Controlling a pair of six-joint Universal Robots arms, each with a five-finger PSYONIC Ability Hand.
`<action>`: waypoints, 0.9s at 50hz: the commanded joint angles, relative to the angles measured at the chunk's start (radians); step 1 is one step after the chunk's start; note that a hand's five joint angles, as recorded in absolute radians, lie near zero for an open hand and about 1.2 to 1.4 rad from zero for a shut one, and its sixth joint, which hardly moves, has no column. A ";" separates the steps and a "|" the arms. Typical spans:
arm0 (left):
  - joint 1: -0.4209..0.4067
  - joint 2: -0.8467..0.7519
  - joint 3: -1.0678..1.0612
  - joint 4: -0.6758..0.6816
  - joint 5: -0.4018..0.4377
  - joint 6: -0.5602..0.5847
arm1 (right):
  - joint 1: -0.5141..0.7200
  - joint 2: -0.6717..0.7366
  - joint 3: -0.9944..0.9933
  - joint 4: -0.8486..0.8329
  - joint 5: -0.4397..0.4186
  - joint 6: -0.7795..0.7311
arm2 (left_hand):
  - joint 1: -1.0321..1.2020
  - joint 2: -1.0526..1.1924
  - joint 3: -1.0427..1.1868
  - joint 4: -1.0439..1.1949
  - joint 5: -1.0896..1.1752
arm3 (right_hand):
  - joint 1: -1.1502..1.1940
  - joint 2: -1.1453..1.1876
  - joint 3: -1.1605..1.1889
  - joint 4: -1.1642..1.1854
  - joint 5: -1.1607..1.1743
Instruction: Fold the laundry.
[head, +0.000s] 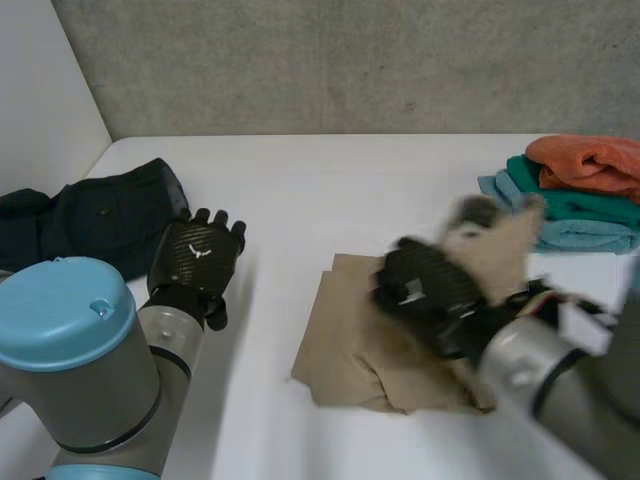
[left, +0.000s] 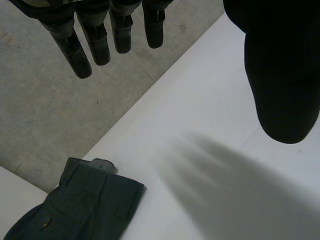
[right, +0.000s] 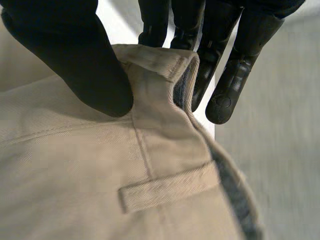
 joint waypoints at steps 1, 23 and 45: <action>0.004 0.001 0.017 0.000 0.009 0.002 | 0.212 0.201 -0.064 -0.045 0.006 0.010 | -0.018 -0.028 -0.036 -0.030 -0.050 | 0.227 0.022 0.005 0.004 0.075; -0.145 -0.071 0.270 -0.014 0.185 -0.202 | -0.239 -0.110 0.008 0.022 0.080 0.966 | -0.002 -0.012 -0.021 -0.014 -0.034 | -0.796 -1.000 -1.018 -1.018 -0.947; -0.170 -0.353 0.342 -0.290 0.127 -0.219 | -0.273 0.273 -0.010 0.028 0.095 0.808 | 0.009 -0.001 -0.009 -0.002 -0.022 | -0.796 -1.000 -1.018 -1.018 -0.947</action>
